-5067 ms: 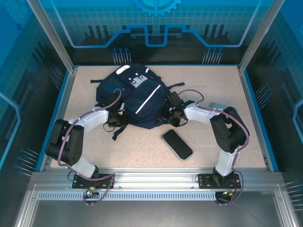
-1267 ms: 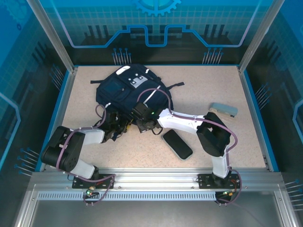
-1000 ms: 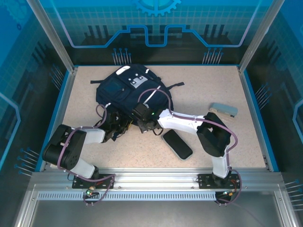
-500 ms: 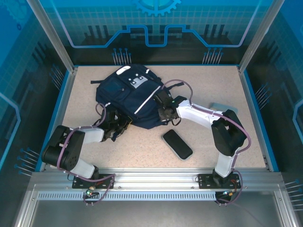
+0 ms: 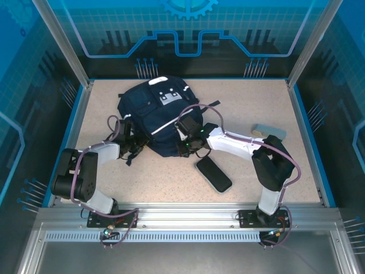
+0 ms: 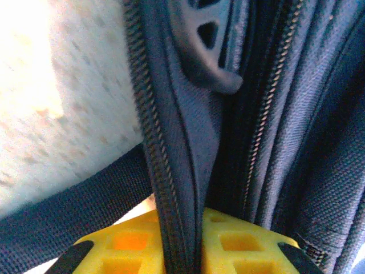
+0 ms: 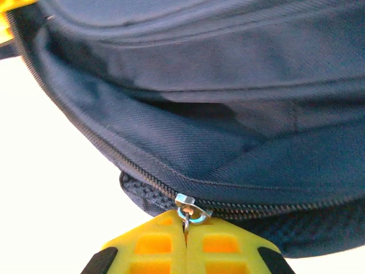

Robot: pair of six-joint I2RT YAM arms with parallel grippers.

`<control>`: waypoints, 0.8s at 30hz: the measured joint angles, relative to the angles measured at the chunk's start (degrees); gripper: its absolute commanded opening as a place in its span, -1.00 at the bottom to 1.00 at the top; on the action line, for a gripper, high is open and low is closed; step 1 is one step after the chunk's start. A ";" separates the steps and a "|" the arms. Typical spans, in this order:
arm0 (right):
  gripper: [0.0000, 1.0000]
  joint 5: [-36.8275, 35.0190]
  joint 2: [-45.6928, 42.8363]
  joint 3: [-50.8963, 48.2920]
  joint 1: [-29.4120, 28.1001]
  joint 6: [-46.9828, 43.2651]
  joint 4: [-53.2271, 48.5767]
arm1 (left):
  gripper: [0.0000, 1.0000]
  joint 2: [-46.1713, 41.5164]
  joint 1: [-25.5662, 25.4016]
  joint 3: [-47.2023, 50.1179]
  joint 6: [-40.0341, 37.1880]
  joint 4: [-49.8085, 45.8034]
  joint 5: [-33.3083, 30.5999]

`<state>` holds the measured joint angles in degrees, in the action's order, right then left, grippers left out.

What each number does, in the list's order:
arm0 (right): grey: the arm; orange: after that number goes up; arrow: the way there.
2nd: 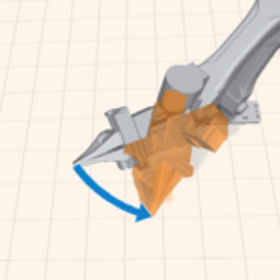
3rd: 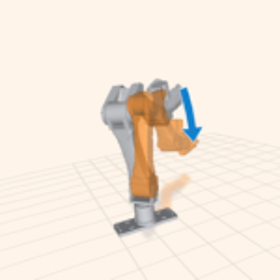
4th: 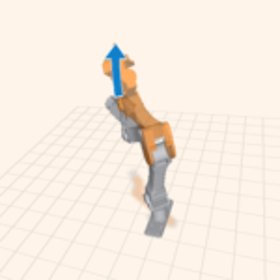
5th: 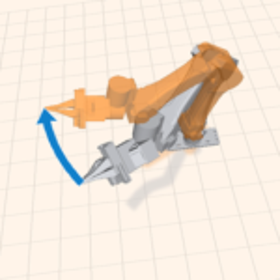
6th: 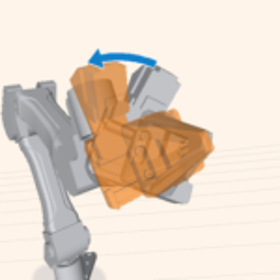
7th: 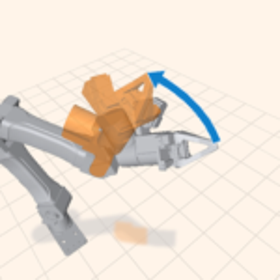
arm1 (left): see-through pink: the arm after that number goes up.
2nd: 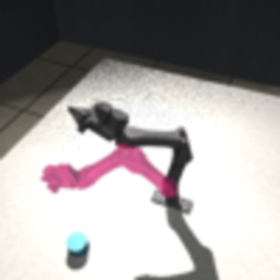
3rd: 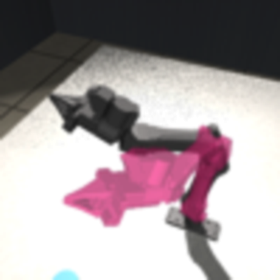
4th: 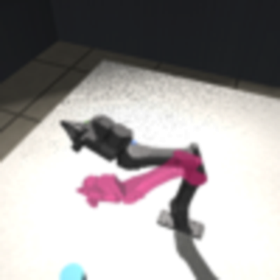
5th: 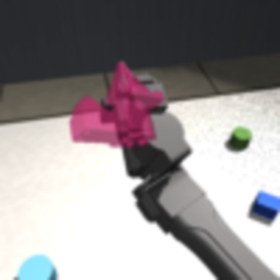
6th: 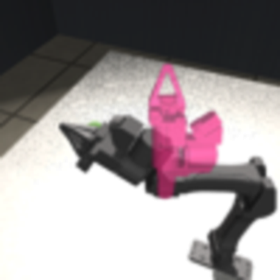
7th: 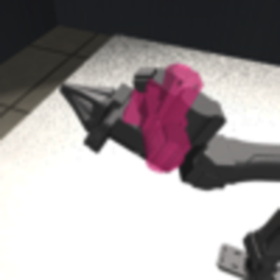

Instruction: Pack books, pencil case, and school supplies into a backpack

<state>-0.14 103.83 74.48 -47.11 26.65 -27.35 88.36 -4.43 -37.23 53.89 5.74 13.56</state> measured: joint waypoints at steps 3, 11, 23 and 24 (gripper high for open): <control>-1.00 2.89 3.21 2.51 -2.32 1.07 1.77 | -0.21 -0.37 2.67 -0.55 -1.49 -1.68 -1.73; -1.00 6.51 10.80 10.82 -6.64 2.82 3.06 | 0.39 -11.69 7.19 0.68 -3.19 -6.97 -3.48; -1.00 6.67 13.60 15.17 -6.84 3.37 2.56 | 0.42 -17.81 7.21 7.89 4.26 -8.63 3.39; -1.00 6.67 13.62 15.19 -6.84 3.37 2.56 | 0.42 -17.81 7.08 8.37 4.98 -8.33 4.04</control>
<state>6.52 117.45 89.67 -53.95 30.02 -24.80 70.54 2.66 -28.86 58.87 -2.59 17.61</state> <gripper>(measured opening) 0.060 0.711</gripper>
